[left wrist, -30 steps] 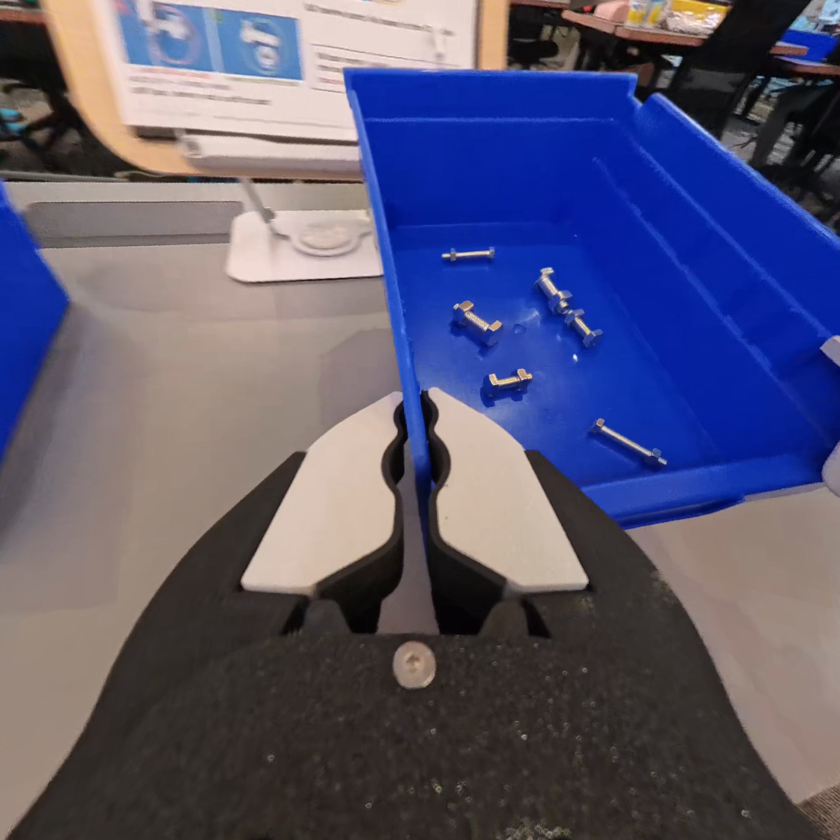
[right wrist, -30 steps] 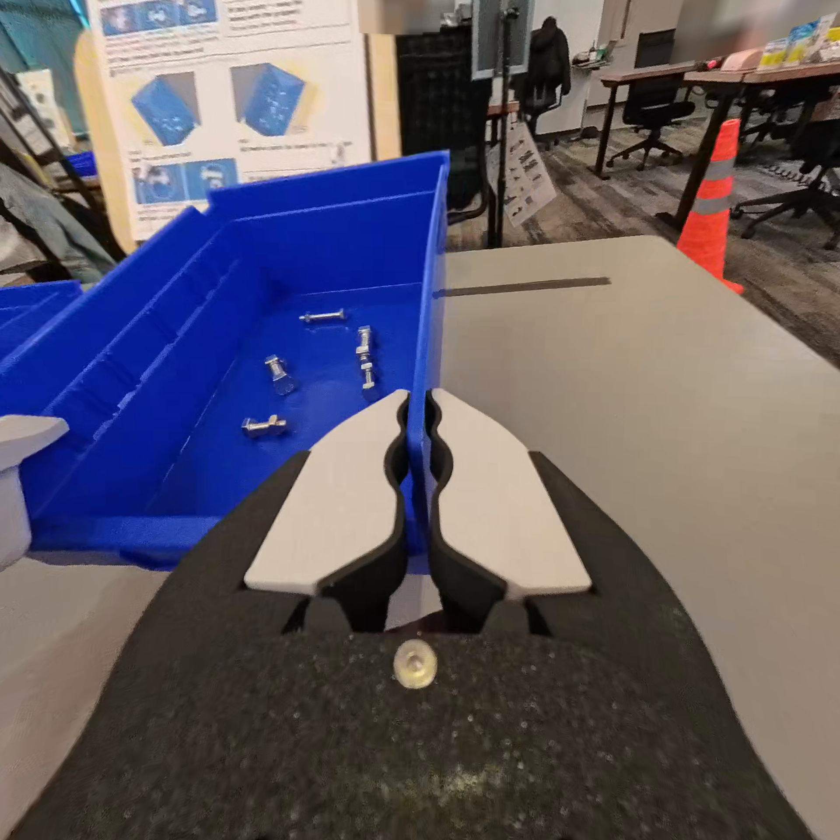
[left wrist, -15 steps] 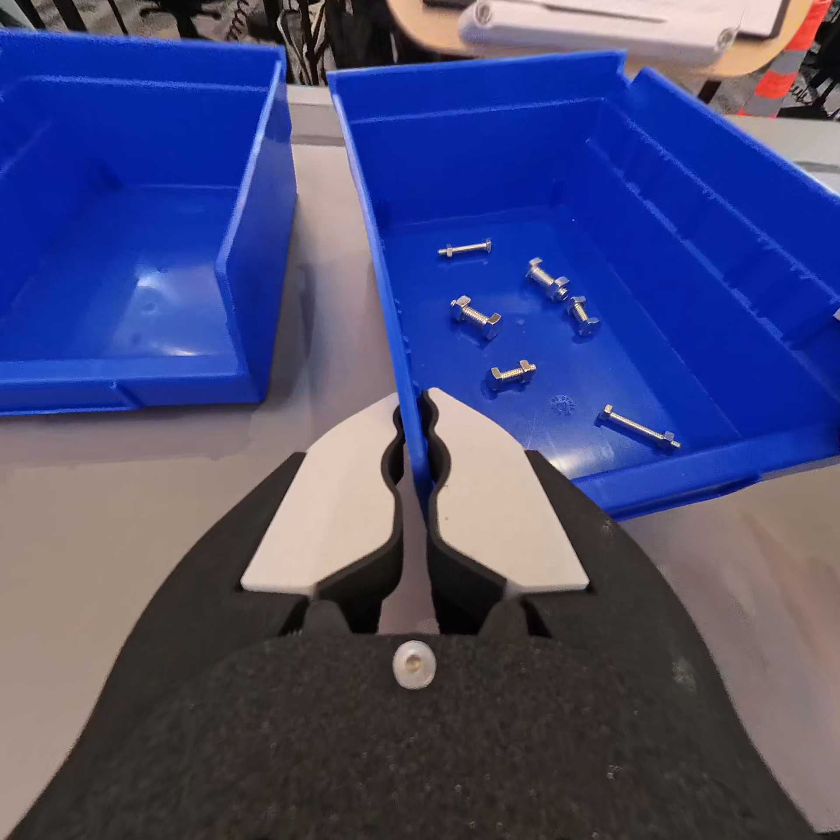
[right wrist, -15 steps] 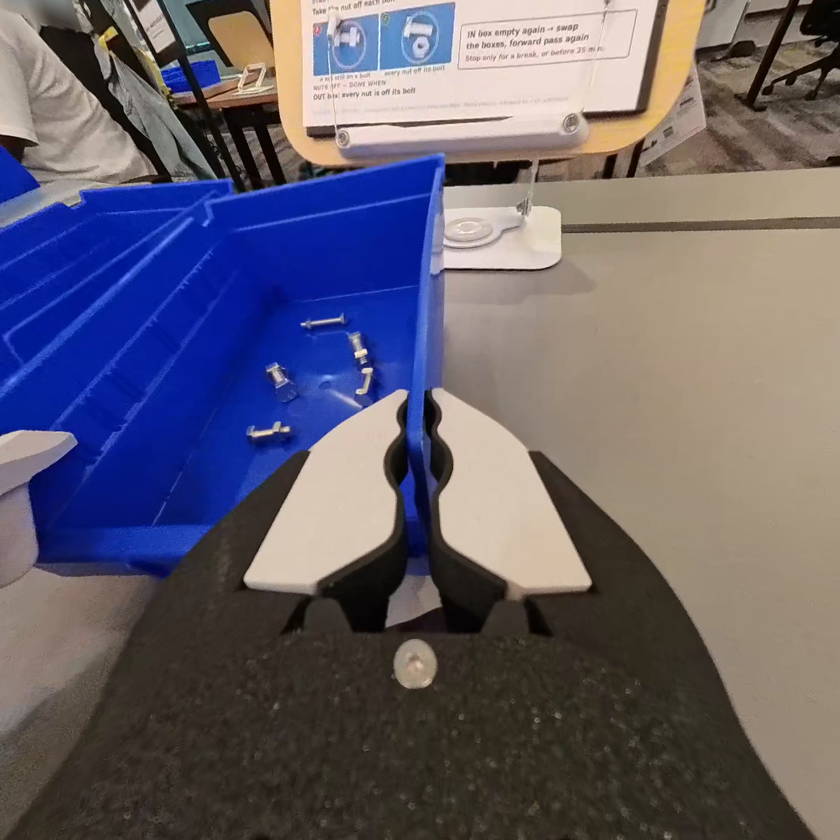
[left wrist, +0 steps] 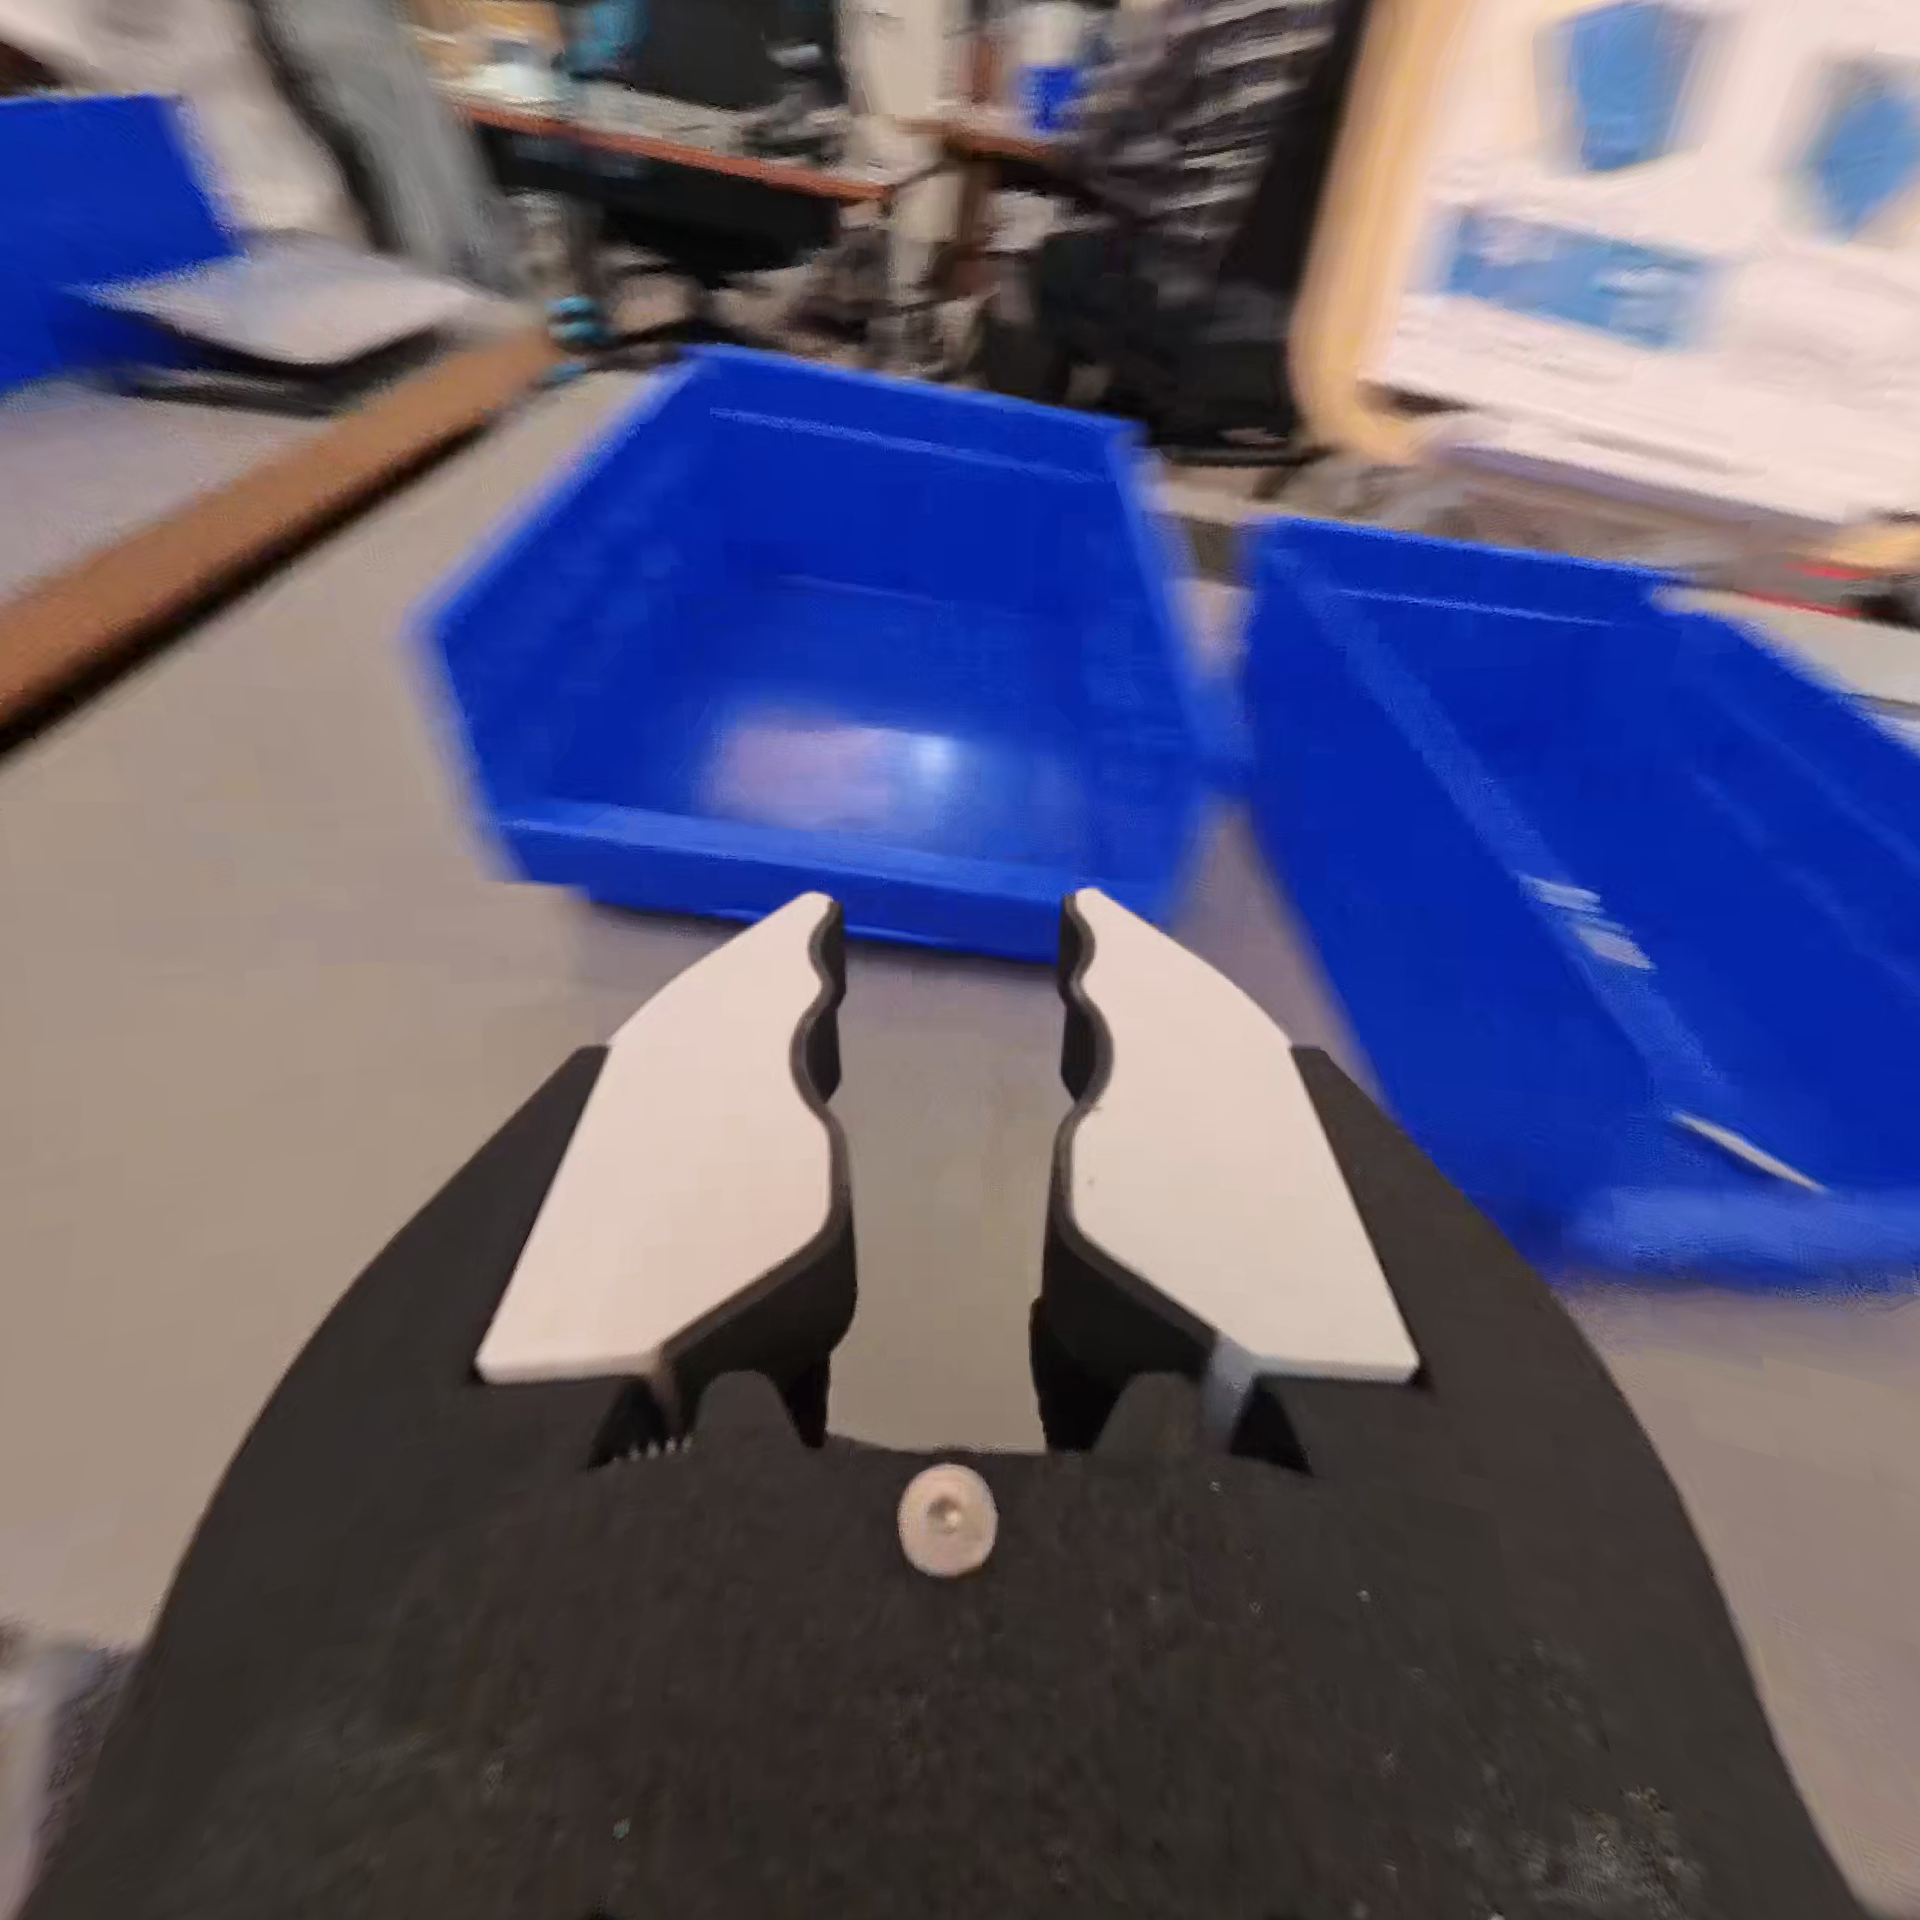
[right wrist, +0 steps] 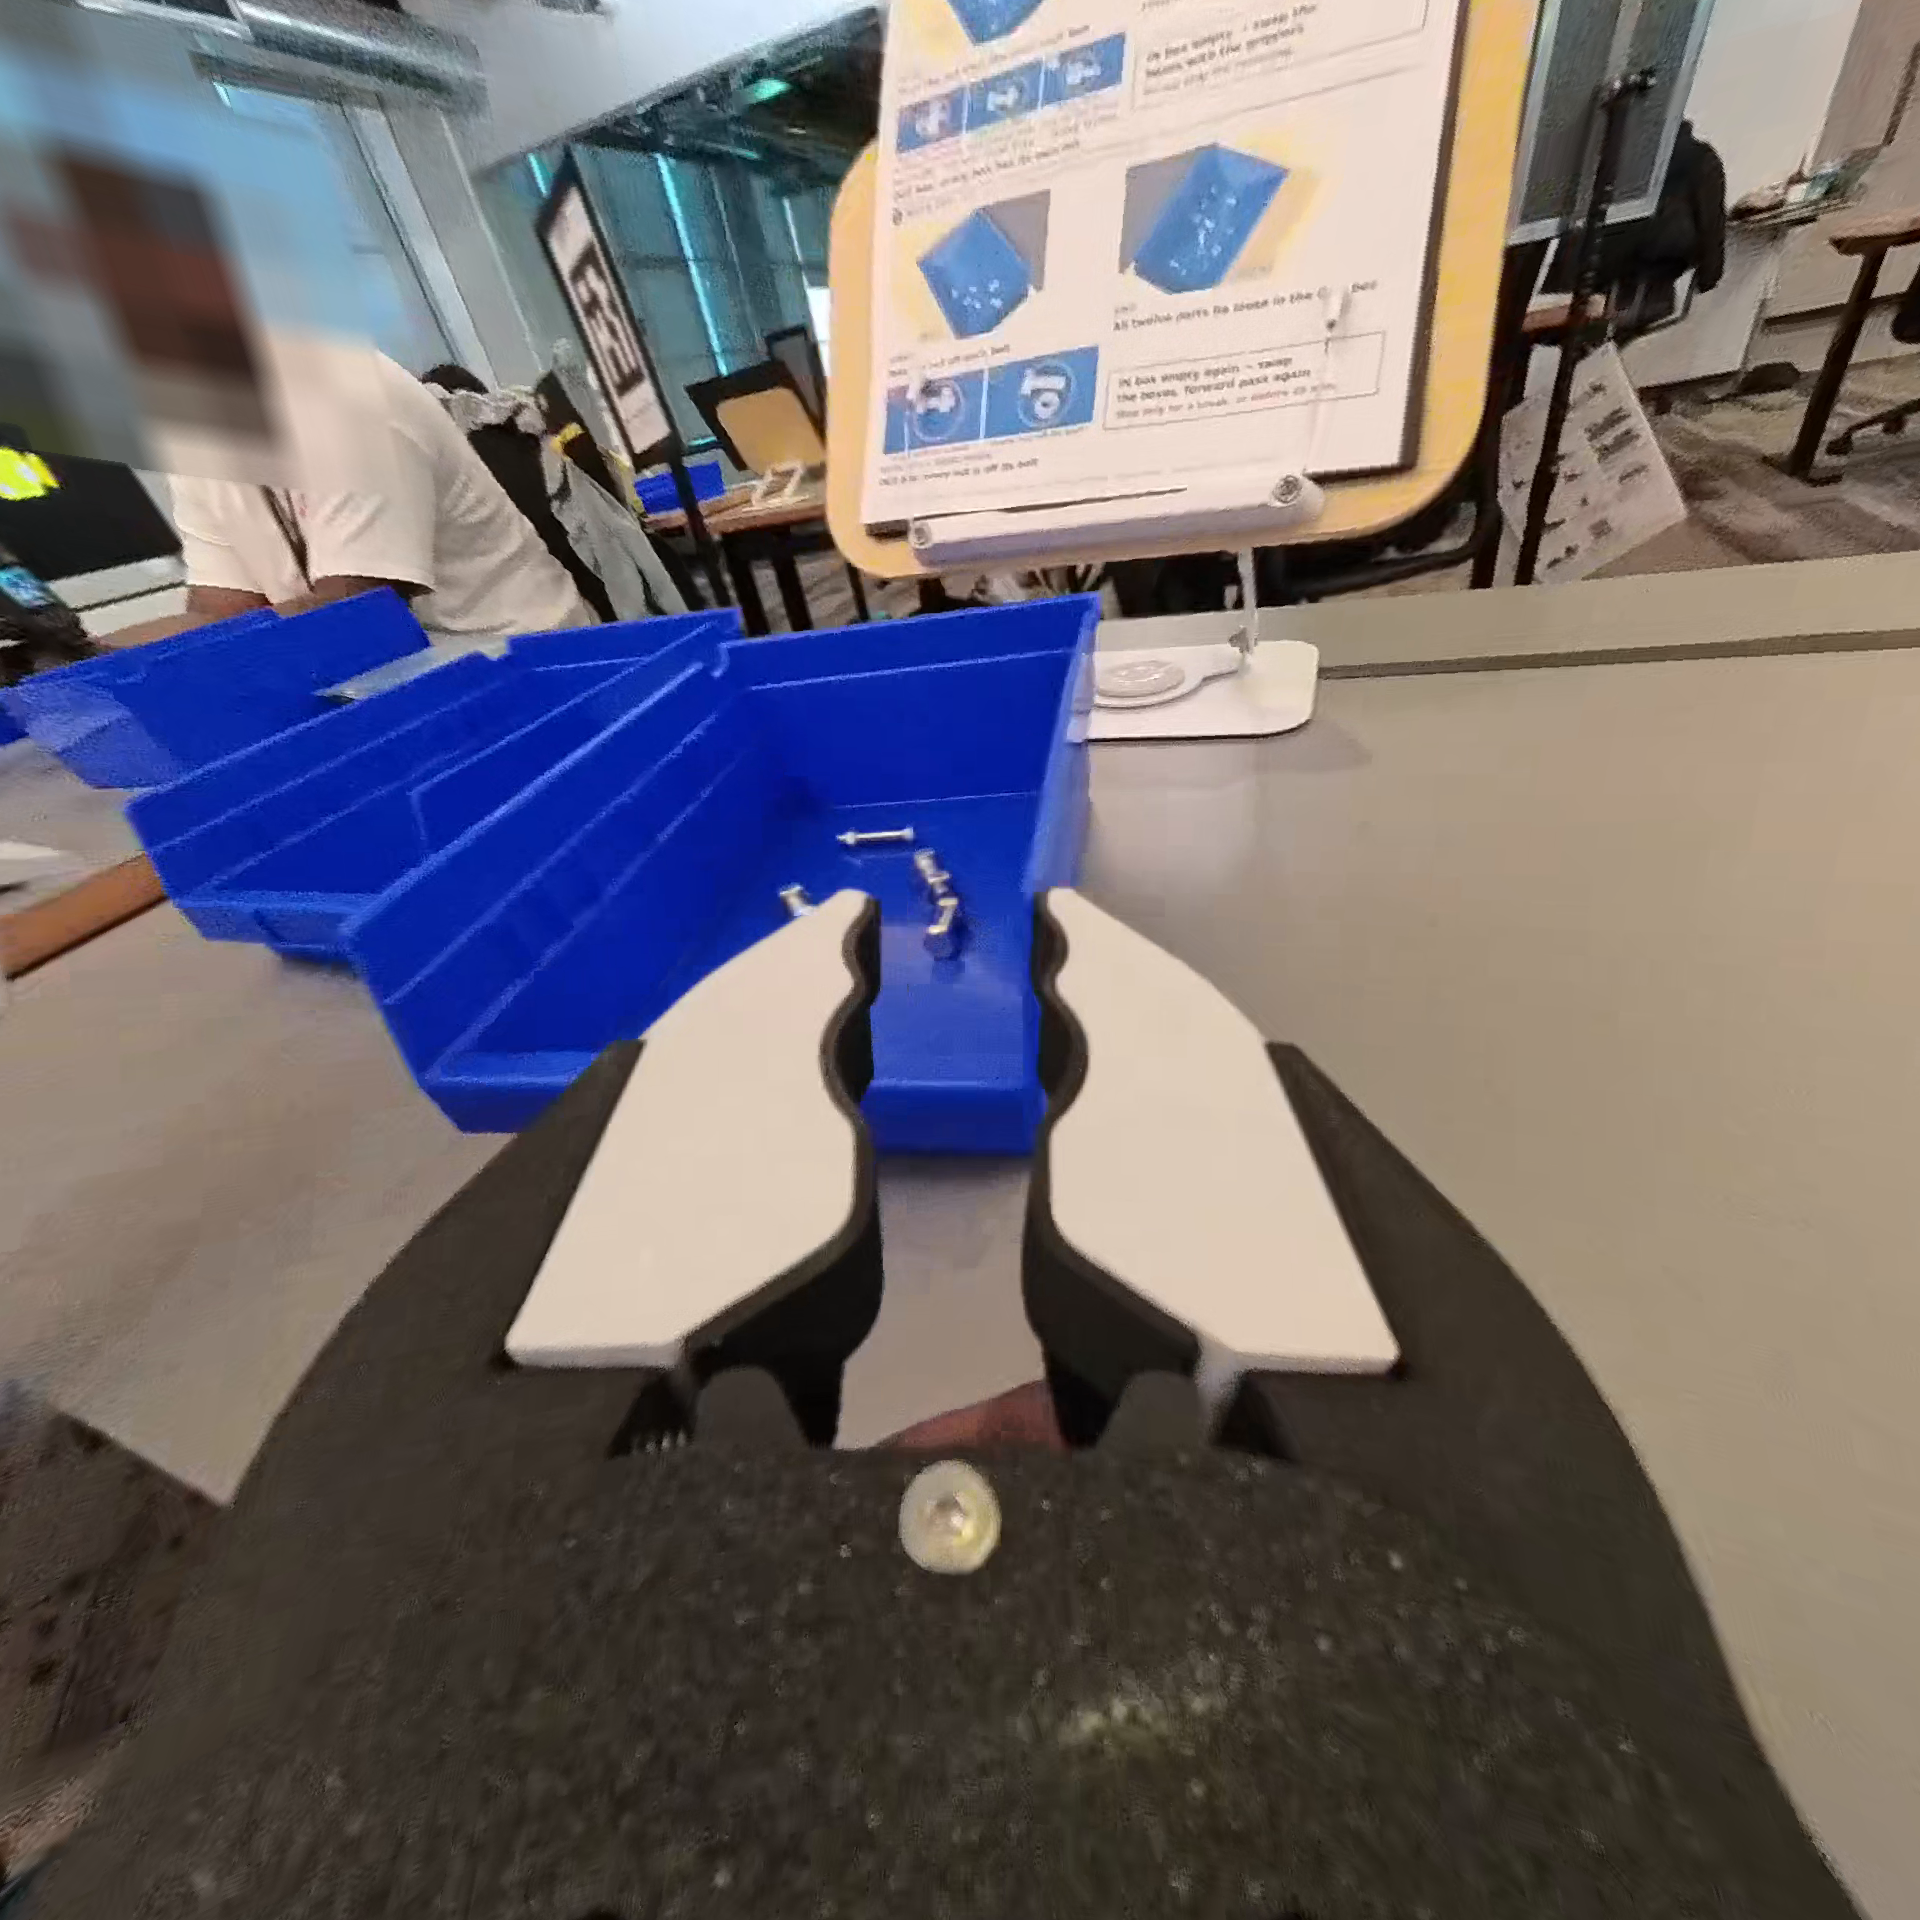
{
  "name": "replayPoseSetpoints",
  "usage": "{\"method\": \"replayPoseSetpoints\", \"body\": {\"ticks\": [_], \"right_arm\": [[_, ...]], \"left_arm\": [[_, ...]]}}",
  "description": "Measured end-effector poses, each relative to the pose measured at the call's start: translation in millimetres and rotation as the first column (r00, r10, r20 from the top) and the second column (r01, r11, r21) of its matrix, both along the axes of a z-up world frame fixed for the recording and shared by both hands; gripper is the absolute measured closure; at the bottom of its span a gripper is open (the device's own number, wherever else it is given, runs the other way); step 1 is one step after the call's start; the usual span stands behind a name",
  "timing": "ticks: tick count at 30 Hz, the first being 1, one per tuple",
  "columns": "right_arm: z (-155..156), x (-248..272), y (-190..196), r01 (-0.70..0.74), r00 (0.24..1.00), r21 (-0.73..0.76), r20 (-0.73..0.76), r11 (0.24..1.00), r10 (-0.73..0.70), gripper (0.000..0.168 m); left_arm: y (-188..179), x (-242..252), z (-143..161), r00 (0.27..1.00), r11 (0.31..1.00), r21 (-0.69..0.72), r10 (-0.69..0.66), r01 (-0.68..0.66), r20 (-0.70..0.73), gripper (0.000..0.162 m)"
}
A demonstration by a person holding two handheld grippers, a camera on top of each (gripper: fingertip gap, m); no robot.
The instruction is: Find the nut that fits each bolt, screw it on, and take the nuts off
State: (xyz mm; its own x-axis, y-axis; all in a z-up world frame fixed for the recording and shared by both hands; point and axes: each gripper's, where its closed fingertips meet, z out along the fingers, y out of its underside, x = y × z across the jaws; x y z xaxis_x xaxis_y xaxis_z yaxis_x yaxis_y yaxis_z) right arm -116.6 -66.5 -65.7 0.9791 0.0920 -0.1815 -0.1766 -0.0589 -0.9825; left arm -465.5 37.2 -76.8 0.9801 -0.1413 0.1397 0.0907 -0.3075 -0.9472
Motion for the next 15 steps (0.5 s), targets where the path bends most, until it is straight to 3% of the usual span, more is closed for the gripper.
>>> {"method": "replayPoseSetpoints", "body": {"ticks": [1, 3, 5, 7, 8, 9, 15], "right_arm": [[3, -11, -2, -0.034, 0.999, 0.016, -0.013, 0.999, 0.035, 0.144], [4, -37, 0, -0.123, 0.992, 0.008, -0.005, 0.992, 0.123, 0.146], [-1, -63, 0, -0.192, 0.981, -0.015, 0.039, 0.981, 0.192, 0.146], [-8, -83, -1, -0.244, 0.969, -0.025, 0.04, 0.97, 0.244, 0.148], [-11, -93, -2, -0.274, 0.961, -0.03, 0.027, 0.961, 0.275, 0.149], [-14, -102, -3, -0.303, 0.953, -0.041, 0.011, 0.952, 0.304, 0.15], [-28, -143, -9, -0.388, 0.92, -0.079, 0.027, 0.918, 0.391, 0.151]], "left_arm": [[16, -30, -11, 0.998, 0.996, -0.065, 0.06, -0.06, 0.012, 0.116], [45, -53, -31, 0.984, 0.982, -0.188, 0.057, -0.025, 0.169, 0.1], [74, -56, -30, 0.969, 0.984, -0.173, 0.004, 0.04, 0.245, 0.107], [99, -67, -41, 0.994, 0.975, -0.221, 0.001, 0.022, 0.106, 0.107], [108, -73, -47, 0.999, 0.968, -0.25, -0.009, 0.017, 0.032, 0.125], [116, -79, -50, 1.0, 0.964, -0.267, -0.009, 0.004, -0.017, 0.13], [135, -102, -51, 0.998, 0.966, -0.255, 0.018, -0.032, -0.058, 0.122]]}}
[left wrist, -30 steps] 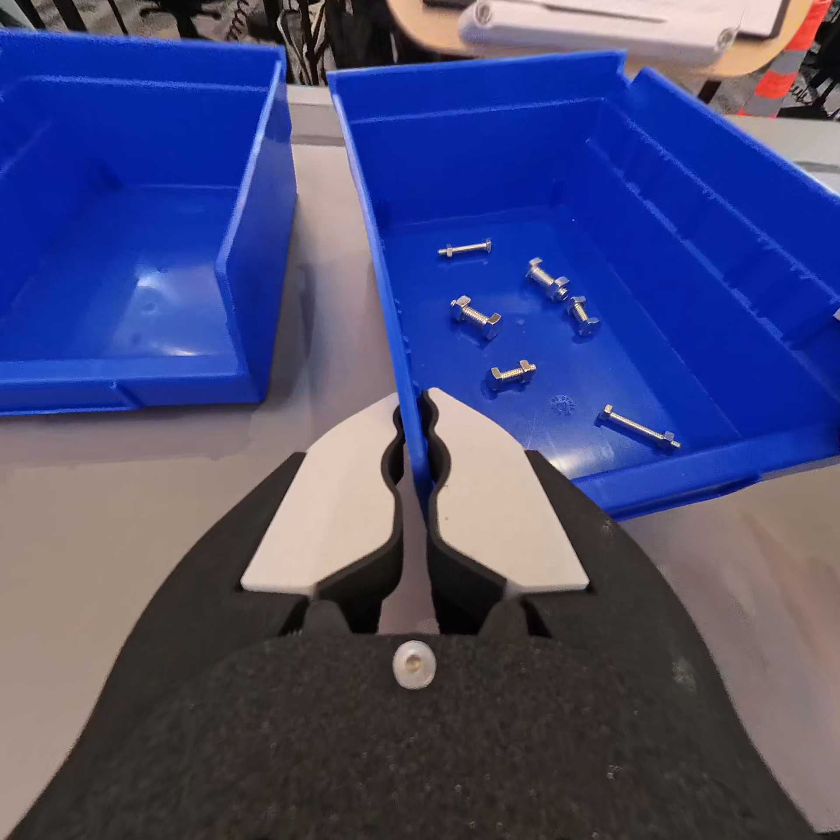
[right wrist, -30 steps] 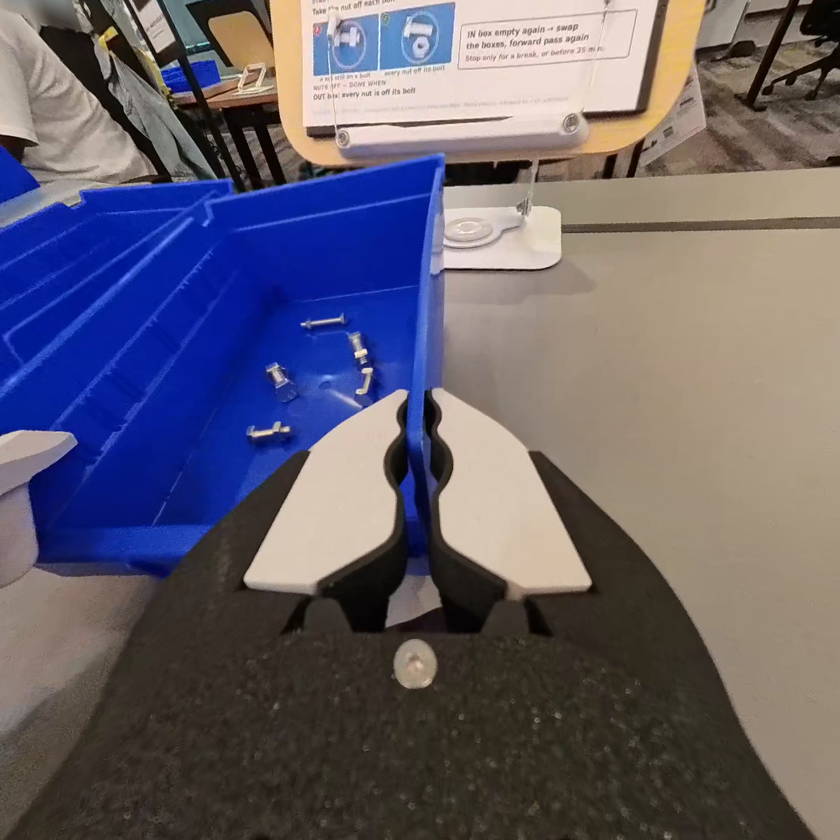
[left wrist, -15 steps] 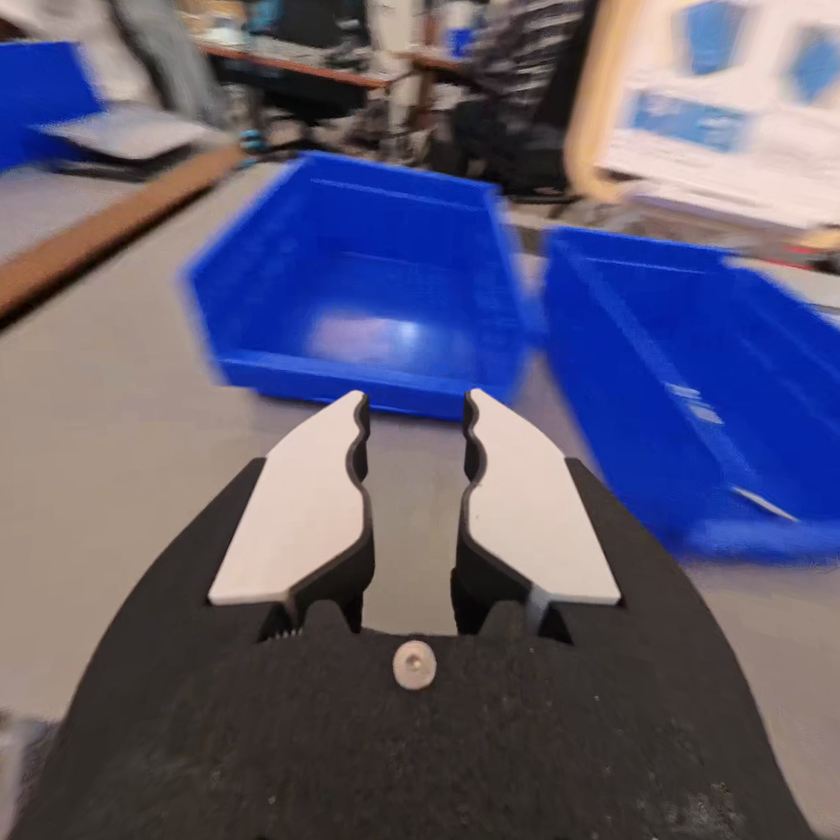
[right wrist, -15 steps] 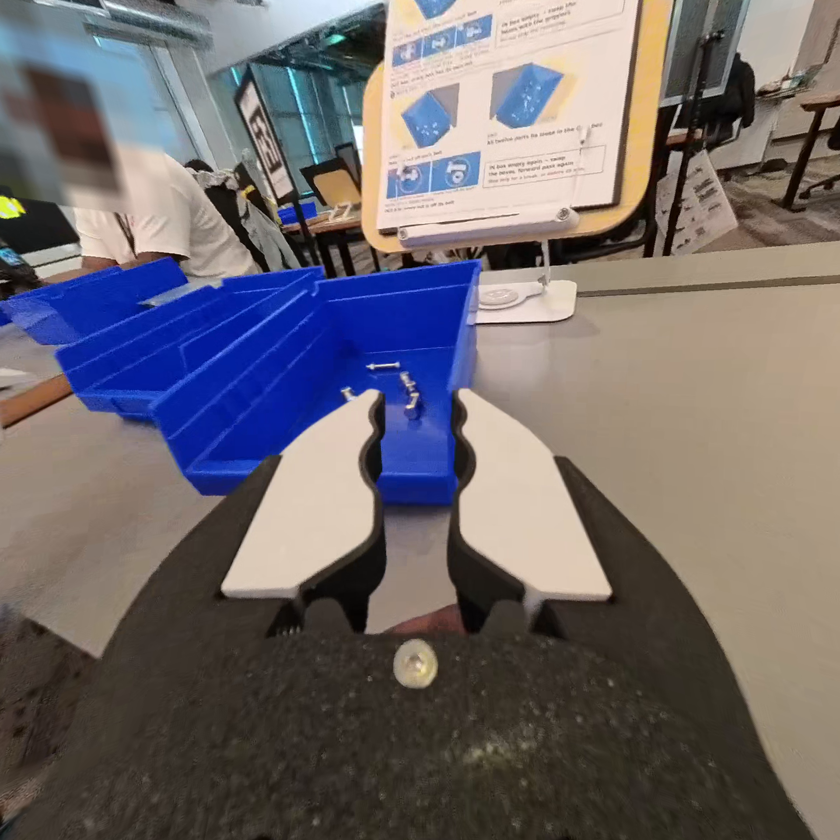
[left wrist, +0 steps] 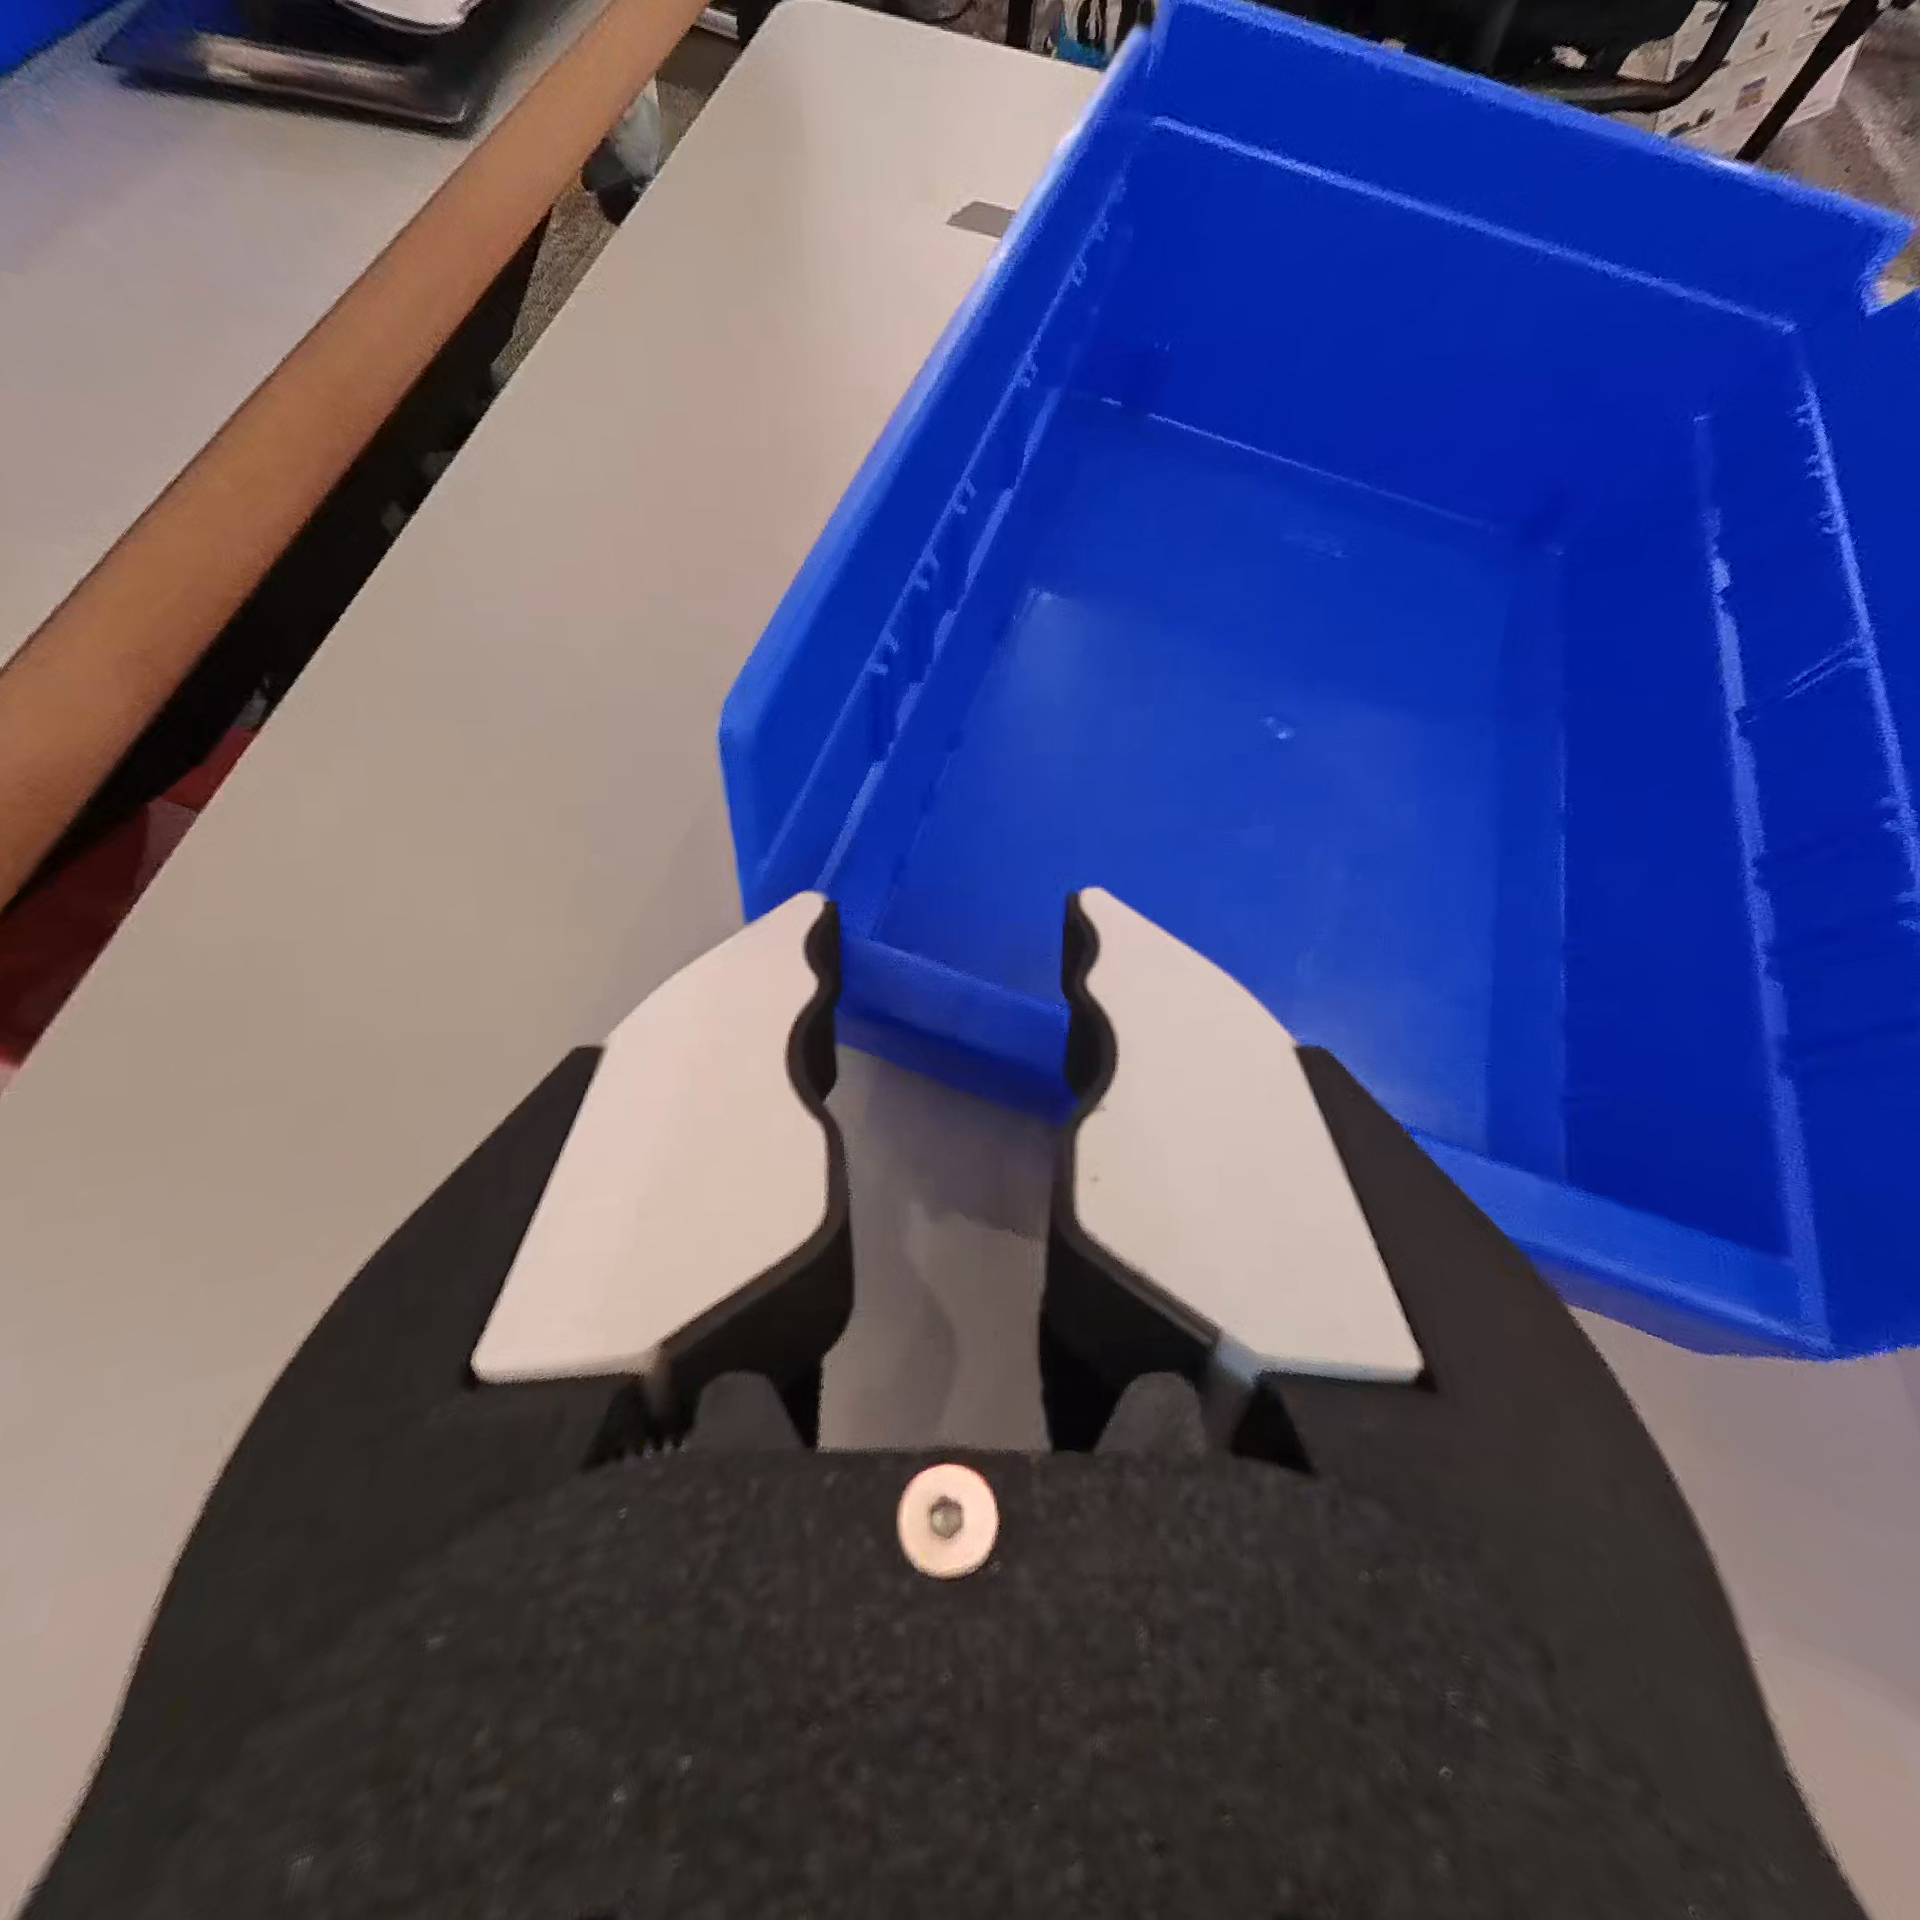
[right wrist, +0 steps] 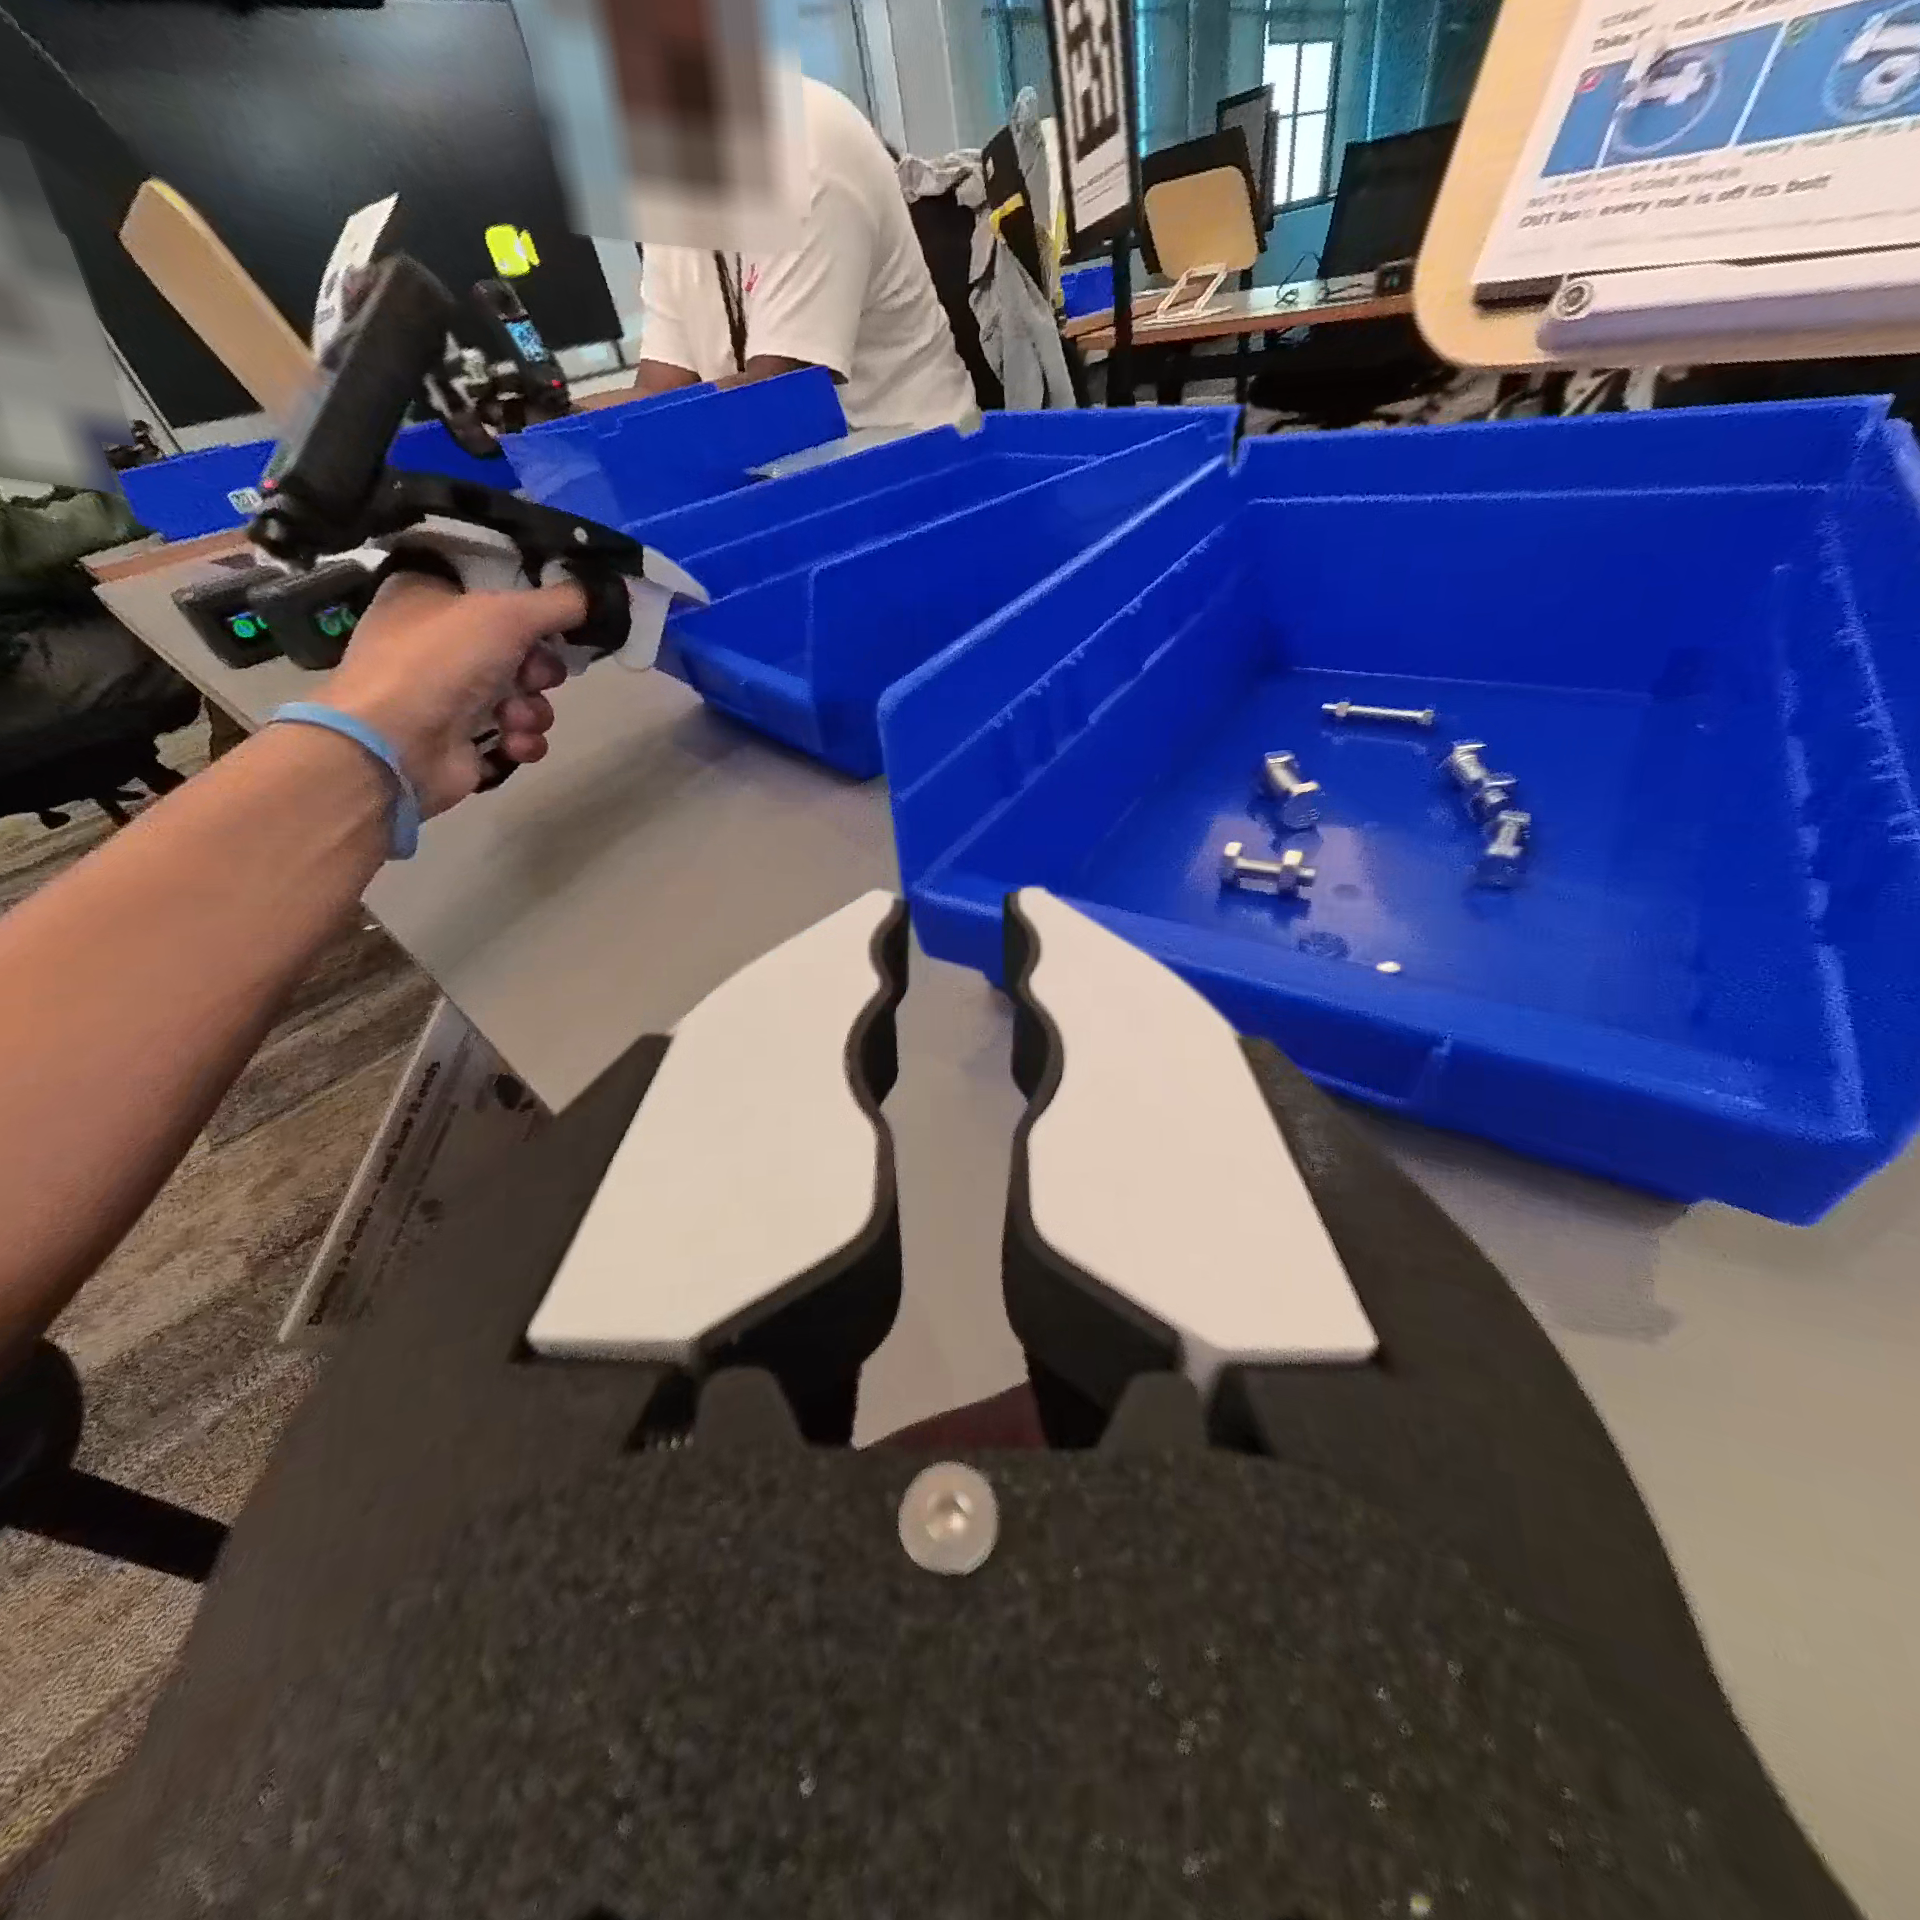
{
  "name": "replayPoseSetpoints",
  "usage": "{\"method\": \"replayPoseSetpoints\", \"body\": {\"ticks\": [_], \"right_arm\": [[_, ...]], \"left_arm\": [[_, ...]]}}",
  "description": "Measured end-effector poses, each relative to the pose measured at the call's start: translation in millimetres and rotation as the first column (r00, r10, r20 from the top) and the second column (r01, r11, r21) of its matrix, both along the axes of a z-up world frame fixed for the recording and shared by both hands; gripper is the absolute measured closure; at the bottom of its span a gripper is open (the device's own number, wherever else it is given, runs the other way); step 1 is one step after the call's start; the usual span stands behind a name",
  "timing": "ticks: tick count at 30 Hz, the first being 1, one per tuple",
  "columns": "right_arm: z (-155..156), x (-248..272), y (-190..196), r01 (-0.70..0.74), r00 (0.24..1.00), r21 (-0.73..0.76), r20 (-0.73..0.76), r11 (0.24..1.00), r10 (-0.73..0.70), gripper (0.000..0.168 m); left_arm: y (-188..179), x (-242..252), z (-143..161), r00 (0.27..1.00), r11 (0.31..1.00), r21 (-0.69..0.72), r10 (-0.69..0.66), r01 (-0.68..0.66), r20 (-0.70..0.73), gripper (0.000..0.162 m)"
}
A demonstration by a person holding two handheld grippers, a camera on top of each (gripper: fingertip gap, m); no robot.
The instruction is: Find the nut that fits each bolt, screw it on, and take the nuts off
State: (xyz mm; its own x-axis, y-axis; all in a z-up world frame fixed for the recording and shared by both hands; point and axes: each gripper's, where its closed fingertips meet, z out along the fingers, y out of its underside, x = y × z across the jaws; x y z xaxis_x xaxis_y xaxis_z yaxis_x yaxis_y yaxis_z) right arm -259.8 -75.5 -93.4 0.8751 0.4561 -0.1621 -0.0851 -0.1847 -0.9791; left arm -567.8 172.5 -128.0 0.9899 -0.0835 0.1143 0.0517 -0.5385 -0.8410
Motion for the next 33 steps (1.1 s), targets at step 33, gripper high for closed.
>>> {"method": "replayPoseSetpoints", "body": {"ticks": [33], "right_arm": [[-19, -123, 17, -0.044, 0.998, -0.102, 0.05, 0.994, 0.049, 0.14]], "left_arm": [[-205, 6, 0, 0.999, 0.997, 0.066, -0.05, 0.05, -0.01, 0.158]]}}
